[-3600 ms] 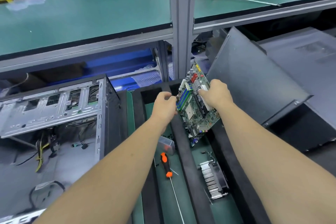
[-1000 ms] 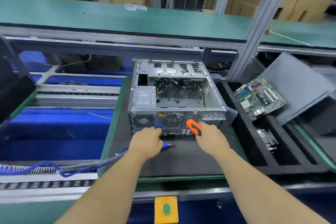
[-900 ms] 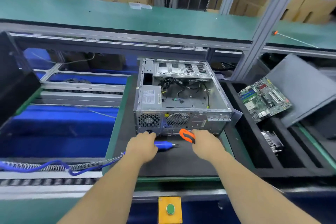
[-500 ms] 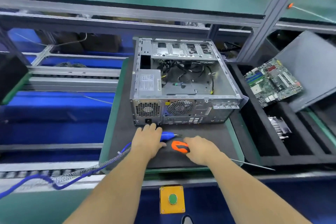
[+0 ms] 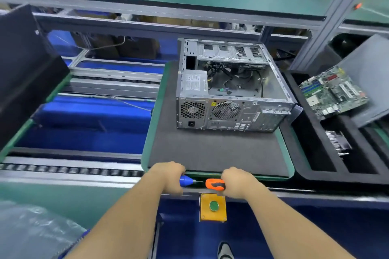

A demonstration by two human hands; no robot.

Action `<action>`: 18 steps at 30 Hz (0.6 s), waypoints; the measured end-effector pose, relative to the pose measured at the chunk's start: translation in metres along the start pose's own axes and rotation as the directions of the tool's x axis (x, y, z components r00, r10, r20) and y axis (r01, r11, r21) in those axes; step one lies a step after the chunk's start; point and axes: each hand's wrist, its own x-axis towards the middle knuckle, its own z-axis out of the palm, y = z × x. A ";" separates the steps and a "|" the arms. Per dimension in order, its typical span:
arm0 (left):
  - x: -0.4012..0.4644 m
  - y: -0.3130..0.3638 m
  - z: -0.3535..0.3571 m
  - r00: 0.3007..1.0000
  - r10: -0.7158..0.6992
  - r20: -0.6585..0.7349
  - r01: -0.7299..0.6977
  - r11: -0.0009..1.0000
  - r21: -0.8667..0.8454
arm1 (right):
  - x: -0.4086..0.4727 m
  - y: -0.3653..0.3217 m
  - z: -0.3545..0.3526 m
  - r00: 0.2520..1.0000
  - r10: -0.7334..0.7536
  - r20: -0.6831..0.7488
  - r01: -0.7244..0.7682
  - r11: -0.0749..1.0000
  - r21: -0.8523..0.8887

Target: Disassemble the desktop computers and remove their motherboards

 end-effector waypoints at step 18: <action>-0.014 0.004 0.065 1.000 0.005 0.007 -0.004 0.996 -0.090 | 0.027 -0.025 0.052 0.990 0.113 0.081 -0.115 0.993 0.027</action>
